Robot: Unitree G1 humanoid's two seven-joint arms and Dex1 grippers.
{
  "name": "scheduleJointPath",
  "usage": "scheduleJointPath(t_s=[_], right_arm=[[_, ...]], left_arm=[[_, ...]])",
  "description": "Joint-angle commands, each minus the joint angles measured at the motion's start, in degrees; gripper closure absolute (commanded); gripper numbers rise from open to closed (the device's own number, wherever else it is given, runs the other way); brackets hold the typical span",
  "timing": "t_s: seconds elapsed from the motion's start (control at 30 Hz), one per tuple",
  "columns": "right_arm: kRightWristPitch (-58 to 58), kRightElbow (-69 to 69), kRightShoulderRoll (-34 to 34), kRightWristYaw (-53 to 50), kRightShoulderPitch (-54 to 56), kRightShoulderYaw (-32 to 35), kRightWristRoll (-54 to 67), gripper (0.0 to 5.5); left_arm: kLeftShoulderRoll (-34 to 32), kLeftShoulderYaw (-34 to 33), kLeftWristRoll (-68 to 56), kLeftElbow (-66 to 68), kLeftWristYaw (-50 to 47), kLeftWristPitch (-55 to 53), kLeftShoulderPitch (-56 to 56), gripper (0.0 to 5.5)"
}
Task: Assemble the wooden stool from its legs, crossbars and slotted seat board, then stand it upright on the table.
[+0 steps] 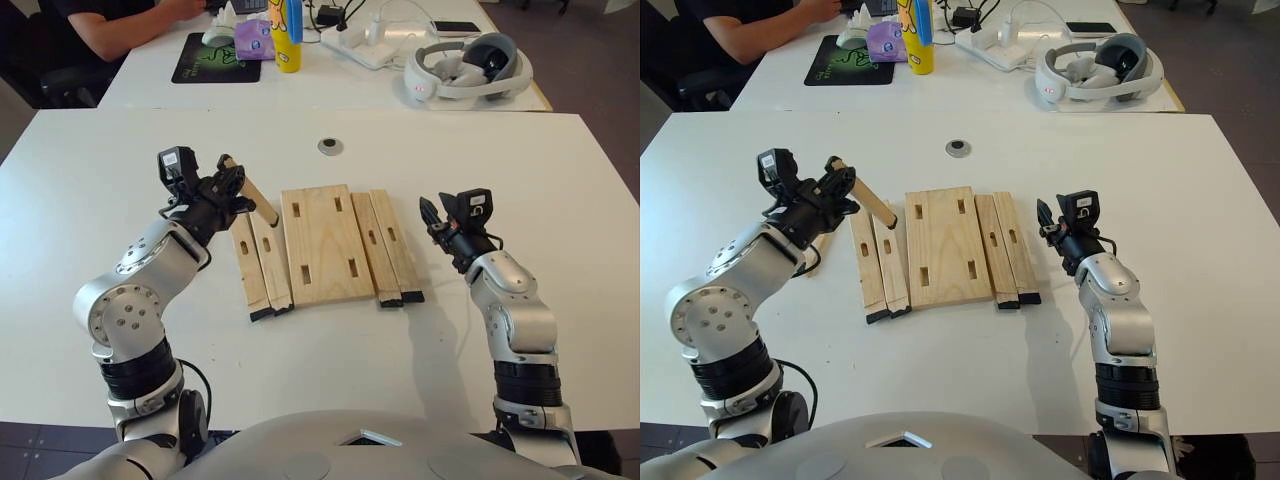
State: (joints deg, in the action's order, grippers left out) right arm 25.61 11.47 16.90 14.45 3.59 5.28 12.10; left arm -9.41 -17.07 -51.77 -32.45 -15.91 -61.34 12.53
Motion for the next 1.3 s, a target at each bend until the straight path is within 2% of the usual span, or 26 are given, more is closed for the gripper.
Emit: scheduleJointPath(t_s=[0.03,0.13,0.77,0.93,1.13,1.3], right_arm=[[1.42,0.74,-0.55,-0.27,1.57,-0.72,-0.15,3.67],[1.58,0.75,-0.54,-0.14,1.70,-0.84,-0.11,3.67],[3.86,-2.46,1.05,5.11,6.78,-4.01,-0.20,3.67],[4.18,-2.67,0.82,5.29,7.60,-4.69,-0.23,3.67],[4.78,-2.52,0.43,4.93,7.93,-4.90,-0.22,3.67],[5.97,-0.81,-0.10,4.09,6.87,-5.21,-0.46,3.67]], left_arm=[[0.40,-0.91,0.75,-1.49,-1.99,-0.82,-3.04,5.07],[0.20,-0.79,0.98,-1.71,-2.29,-0.73,-3.59,5.07],[9.33,0.47,6.71,-2.60,-6.52,7.46,-10.58,5.07],[10.10,2.48,8.67,-2.46,-6.54,7.74,-11.49,5.07],[9.47,8.09,14.22,1.24,-6.09,7.86,-9.45,5.07],[7.05,11.24,20.11,2.75,-5.26,8.69,-7.07,5.07]])
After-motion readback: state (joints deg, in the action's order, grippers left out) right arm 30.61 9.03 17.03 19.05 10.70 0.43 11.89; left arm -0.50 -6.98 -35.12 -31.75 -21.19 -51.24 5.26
